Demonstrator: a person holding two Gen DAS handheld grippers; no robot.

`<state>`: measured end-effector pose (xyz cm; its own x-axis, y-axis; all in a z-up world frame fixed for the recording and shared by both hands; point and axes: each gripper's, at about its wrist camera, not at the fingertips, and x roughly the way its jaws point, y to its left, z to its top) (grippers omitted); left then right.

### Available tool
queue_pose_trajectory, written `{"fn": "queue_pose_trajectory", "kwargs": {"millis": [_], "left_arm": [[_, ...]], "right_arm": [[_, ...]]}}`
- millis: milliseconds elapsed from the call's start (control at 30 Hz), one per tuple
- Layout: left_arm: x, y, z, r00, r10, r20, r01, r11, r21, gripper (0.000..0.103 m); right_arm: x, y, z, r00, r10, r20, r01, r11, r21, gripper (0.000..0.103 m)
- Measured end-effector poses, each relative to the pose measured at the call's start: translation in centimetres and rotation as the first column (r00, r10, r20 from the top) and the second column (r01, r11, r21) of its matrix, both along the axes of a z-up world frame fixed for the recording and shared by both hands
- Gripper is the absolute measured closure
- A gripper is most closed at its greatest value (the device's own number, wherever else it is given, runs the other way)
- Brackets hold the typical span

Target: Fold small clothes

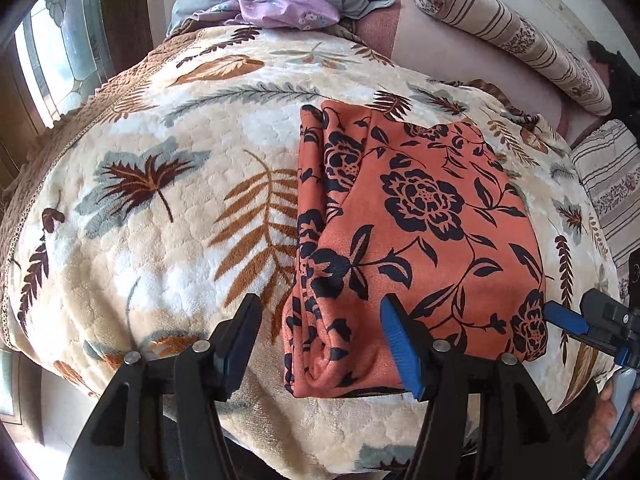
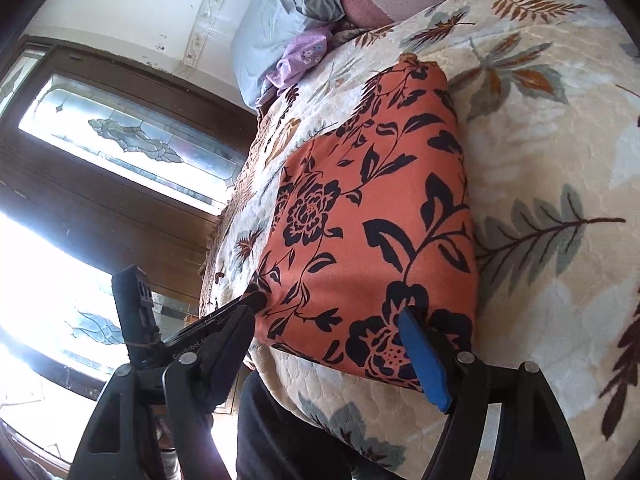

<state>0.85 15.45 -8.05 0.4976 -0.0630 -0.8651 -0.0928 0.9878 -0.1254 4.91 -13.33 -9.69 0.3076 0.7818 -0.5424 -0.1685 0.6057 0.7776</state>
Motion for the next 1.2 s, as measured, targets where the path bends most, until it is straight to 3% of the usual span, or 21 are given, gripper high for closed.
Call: {"fn": "queue_pose_trajectory", "kwargs": {"millis": [67, 133, 233, 433, 533, 667, 700, 733, 767, 800, 867, 933, 1067, 1200], "left_arm": [[0.1, 0.1, 0.5, 1.000, 0.001, 0.007, -0.001, 1.000, 0.000, 0.040], [0.0, 0.2, 1.0, 1.000, 0.009, 0.025, -0.009, 1.000, 0.007, 0.031], [0.2, 0.7, 1.8, 0.998, 0.020, 0.059, -0.021, 1.000, 0.015, 0.026], [2.9, 2.6, 2.1, 0.994, 0.020, 0.105, 0.000, 0.982, -0.188, 0.022], [5.2, 3.7, 0.8, 0.996, 0.029, 0.084, -0.004, 0.959, -0.284, 0.020], [7.7, 3.0, -4.4, 0.996, -0.020, -0.091, -0.007, 0.957, -0.290, 0.020], [7.5, 2.6, -4.7, 0.998, -0.020, -0.061, 0.003, 0.963, -0.271, 0.020], [7.2, 2.2, -4.4, 0.999, -0.030, -0.040, 0.019, 0.968, -0.252, 0.025], [7.1, 1.9, -4.2, 0.998, -0.045, -0.037, 0.034, 0.965, -0.260, 0.035], [7.2, 1.7, -4.3, 0.996, -0.070, -0.049, 0.052, 0.950, -0.308, 0.055], [7.4, 1.1, -4.1, 0.996, -0.074, -0.051, 0.056, 0.955, -0.292, 0.060], [7.5, 0.0, -3.1, 0.995, -0.095, -0.032, 0.084, 0.963, -0.255, 0.071], [7.7, -2.4, -0.2, 0.992, -0.119, 0.039, 0.125, 0.960, -0.249, 0.075], [10.0, -6.9, 2.7, 0.977, -0.164, 0.137, 0.194, 0.948, -0.253, 0.075]], "right_arm": [[0.2, -0.9, 0.2, 1.000, -0.029, -0.001, 0.029, 1.000, -0.002, 0.019], [0.6, -1.7, 0.2, 0.999, -0.051, -0.008, 0.051, 0.999, 0.000, 0.017], [1.5, -2.7, -0.1, 0.996, -0.082, -0.026, 0.082, 0.997, 0.006, 0.017], [4.5, -3.6, -1.0, 0.992, -0.108, -0.067, 0.108, 0.994, -0.002, 0.017], [7.1, -3.3, -1.8, 0.989, -0.106, -0.102, 0.109, 0.994, 0.028, 0.017], [10.1, -1.1, -4.4, 0.981, -0.061, -0.186, 0.064, 0.998, 0.009, 0.017], [10.5, 0.0, -5.2, 0.977, -0.024, -0.210, 0.024, 1.000, -0.007, 0.017], [10.5, 0.9, -5.1, 0.983, 0.002, -0.182, -0.010, 0.999, -0.044, 0.023], [10.4, 1.9, -4.7, 0.987, 0.027, -0.156, -0.045, 0.992, -0.116, 0.040], [10.3, 2.3, -4.4, 0.989, 0.037, -0.141, -0.059, 0.986, -0.156, 0.044], [10.3, 2.2, -3.8, 0.990, 0.045, -0.132, -0.066, 0.985, -0.158, 0.062], [10.0, 2.4, -2.3, 0.994, 0.076, -0.083, -0.091, 0.977, -0.195, 0.067], [9.3, 1.6, 1.7, 0.995, 0.094, 0.026, -0.085, 0.965, -0.246, 0.069], [10.0, -2.8, 5.8, 0.991, 0.034, 0.129, 0.001, 0.964, -0.266, 0.069]]}}
